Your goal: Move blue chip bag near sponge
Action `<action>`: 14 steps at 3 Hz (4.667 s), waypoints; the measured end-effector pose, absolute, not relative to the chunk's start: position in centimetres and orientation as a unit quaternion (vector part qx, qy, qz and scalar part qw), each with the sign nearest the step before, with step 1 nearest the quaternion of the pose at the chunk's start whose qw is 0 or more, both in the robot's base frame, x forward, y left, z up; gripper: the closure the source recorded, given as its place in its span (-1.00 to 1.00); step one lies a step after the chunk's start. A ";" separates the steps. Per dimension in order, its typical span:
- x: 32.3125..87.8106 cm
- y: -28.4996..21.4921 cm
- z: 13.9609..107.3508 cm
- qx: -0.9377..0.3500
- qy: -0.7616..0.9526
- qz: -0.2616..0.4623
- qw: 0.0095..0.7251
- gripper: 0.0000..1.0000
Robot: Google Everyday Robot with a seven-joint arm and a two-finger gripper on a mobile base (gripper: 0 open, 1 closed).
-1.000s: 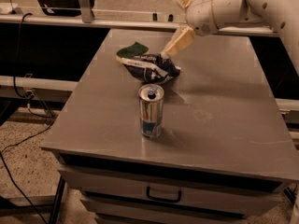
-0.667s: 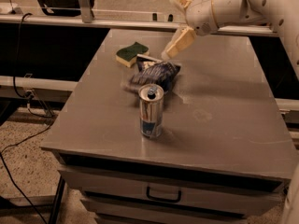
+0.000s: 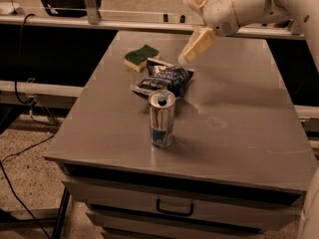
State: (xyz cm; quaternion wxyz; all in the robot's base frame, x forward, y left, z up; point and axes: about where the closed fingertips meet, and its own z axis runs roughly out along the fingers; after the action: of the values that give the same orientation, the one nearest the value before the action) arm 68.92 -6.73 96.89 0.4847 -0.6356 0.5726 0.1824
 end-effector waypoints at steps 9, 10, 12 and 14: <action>65.7 -1.1 87.7 -0.691 0.555 0.220 0.407 -0.05; 68.3 -0.6 88.0 -0.679 0.563 0.207 0.423 -0.19; 71.1 -0.5 88.7 -0.672 0.554 0.182 0.455 -0.71; 71.0 -5.0 91.3 -0.656 0.563 0.142 0.482 -1.00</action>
Offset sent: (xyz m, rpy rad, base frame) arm -0.0447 -0.0329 -0.0340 0.0451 -0.0245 -0.0068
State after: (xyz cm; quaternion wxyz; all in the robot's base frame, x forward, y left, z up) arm 71.05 -4.98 91.32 0.4821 -0.6562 0.5628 0.1423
